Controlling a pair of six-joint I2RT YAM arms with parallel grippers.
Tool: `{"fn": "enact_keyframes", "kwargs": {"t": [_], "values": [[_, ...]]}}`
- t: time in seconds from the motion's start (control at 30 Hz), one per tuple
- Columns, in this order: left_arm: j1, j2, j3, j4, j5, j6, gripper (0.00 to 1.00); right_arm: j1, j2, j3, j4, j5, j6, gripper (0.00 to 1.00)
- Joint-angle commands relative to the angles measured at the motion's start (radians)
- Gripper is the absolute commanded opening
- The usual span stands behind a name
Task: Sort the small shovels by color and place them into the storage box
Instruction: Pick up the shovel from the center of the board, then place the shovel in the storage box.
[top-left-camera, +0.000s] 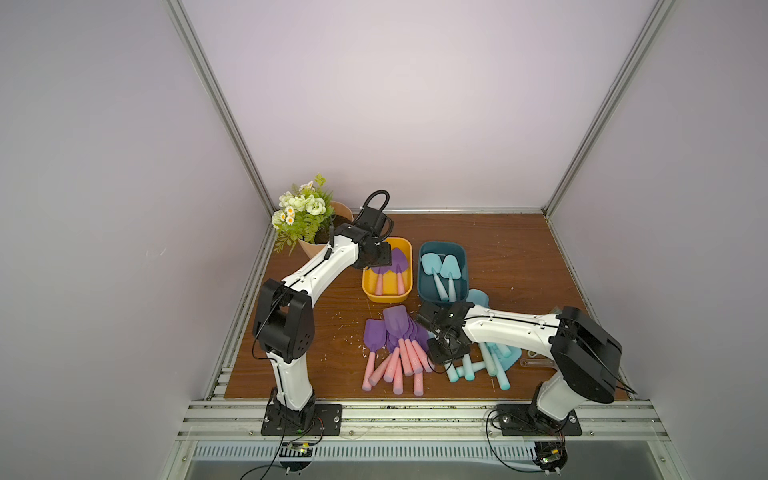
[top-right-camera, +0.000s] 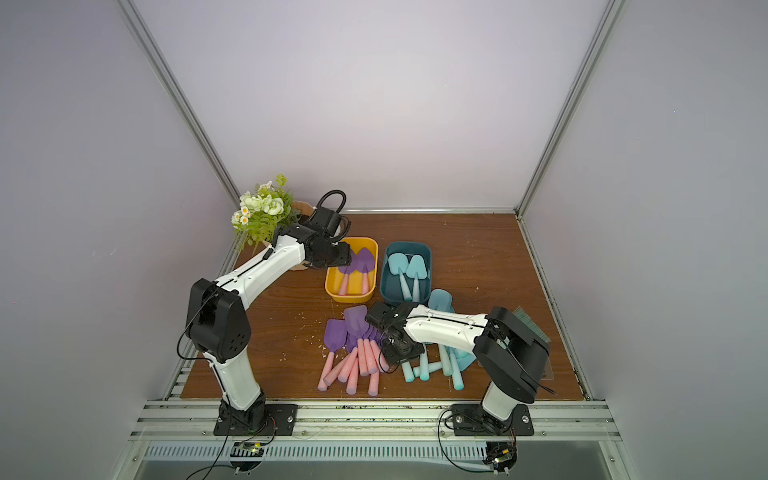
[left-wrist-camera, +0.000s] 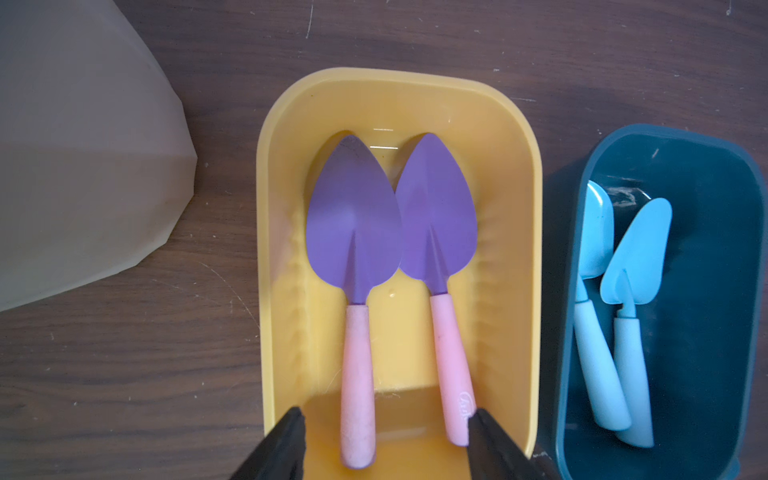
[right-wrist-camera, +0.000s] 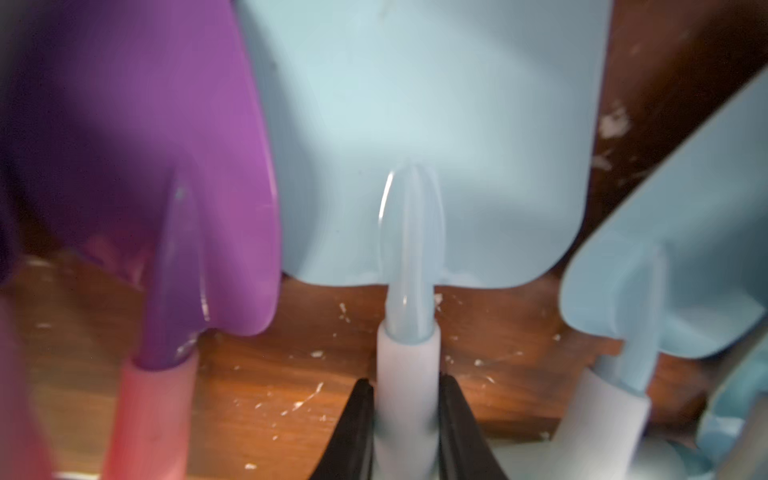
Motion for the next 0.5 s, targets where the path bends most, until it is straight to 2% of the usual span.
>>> {"fn": "enact_keyframes", "kwargs": {"t": [0.0, 0.33, 0.47], "values": [[0.004, -0.027, -0.02, -0.003, -0.015, -0.002, 0.64, -0.003, -0.022, 0.093, -0.068, 0.046, -0.028, 0.15], [0.005, -0.04, -0.041, 0.022, -0.016, -0.02, 0.64, -0.071, -0.067, 0.223, -0.216, 0.104, -0.049, 0.14], [0.005, -0.038, -0.039, 0.026, -0.009, -0.025, 0.64, -0.148, -0.088, 0.275, -0.208, 0.117, -0.078, 0.13]]}}
